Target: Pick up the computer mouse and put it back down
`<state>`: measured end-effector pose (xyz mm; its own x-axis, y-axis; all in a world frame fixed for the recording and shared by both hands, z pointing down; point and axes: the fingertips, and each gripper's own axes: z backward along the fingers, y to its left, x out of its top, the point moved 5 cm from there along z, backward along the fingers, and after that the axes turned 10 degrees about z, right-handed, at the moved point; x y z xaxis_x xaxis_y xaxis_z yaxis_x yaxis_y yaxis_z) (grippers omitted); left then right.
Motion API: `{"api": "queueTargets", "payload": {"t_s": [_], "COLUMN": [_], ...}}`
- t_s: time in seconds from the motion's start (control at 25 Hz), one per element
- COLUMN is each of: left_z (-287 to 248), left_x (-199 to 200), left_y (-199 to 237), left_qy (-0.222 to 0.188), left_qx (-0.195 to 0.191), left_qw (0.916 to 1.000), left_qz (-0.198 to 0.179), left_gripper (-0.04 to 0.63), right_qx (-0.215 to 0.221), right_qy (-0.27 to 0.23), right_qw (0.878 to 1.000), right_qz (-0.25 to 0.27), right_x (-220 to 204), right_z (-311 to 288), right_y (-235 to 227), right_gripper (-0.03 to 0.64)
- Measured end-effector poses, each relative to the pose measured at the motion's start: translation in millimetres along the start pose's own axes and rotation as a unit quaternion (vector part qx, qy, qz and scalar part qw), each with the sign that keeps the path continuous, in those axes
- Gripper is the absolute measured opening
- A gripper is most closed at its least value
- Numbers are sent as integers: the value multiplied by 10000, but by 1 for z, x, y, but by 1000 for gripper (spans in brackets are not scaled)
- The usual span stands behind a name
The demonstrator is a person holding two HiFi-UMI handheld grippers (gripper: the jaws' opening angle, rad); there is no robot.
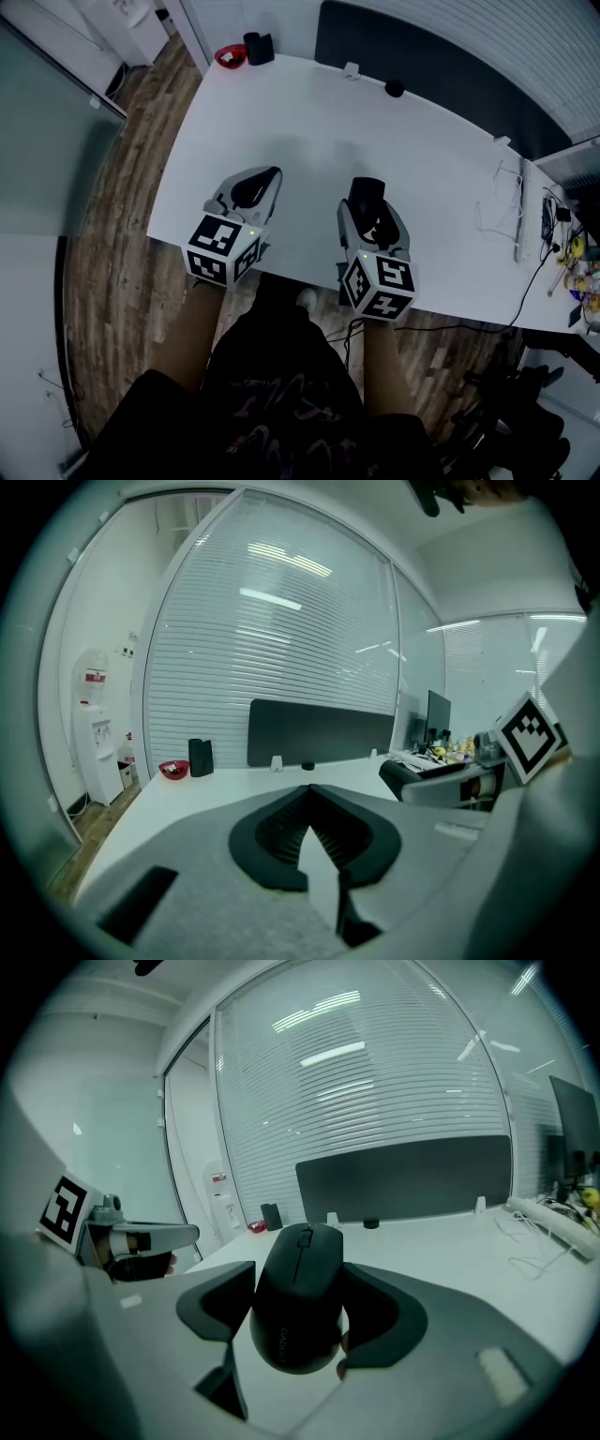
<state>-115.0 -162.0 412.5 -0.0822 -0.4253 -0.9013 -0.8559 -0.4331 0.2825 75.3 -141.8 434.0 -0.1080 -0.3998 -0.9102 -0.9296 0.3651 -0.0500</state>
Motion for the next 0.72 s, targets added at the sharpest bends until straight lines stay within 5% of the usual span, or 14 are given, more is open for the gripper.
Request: {"api": "queueTargets", "payload": {"t_s": [0.72], "left_z": [-9], "left_x": [-53], "left_y": [14], "left_qy": [504], "left_qx": [32], "left_qw": [9981], "left_qz": [365], "left_gripper": [2], "right_qx": [132], "right_qy": [607], "right_qw": [9980], "right_qz": [-142], "right_x": [-51], "right_z": [-16], "right_y": [12], "right_gripper": [302]}}
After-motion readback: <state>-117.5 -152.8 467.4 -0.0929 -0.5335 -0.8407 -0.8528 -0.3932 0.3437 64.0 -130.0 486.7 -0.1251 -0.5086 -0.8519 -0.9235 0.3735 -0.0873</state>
